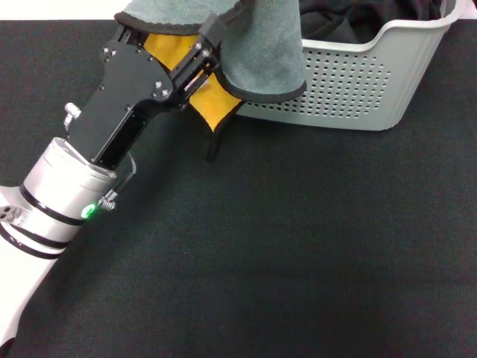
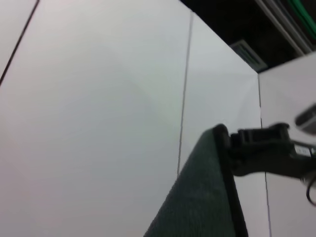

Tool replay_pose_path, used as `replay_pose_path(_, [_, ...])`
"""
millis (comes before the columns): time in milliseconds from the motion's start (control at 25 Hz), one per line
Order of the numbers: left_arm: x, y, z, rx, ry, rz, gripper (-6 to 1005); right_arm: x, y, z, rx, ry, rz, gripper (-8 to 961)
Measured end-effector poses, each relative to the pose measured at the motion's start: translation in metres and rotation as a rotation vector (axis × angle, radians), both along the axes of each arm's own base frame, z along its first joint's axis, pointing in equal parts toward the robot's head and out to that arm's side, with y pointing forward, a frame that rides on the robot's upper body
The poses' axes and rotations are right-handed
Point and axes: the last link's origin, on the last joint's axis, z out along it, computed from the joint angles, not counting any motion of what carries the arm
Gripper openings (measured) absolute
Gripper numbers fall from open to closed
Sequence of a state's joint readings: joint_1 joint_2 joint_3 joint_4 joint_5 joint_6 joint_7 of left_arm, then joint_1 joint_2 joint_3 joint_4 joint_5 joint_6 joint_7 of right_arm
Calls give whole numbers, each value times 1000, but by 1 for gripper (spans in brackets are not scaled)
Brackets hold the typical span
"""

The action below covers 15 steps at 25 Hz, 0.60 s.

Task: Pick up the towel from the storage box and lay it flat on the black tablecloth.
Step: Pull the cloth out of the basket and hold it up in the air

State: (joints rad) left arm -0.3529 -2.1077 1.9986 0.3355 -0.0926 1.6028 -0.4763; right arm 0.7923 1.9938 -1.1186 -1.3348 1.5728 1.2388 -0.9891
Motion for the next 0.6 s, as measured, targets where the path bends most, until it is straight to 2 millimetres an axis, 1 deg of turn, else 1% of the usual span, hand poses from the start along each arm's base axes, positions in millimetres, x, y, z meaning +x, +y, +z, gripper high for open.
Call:
replay_pose_path(320, [-5, -9, -4, 158, 167, -11, 830, 2, 3, 14, 2, 40, -38, 10])
replay_pose_path(480, [-6, -13, -5, 225, 228, -18, 830, 2, 4, 15, -2, 49, -45, 10])
replay_pose_path(600, [-7, -12, -1, 285, 236, 8, 830, 3, 5, 14, -9, 53, -53, 10])
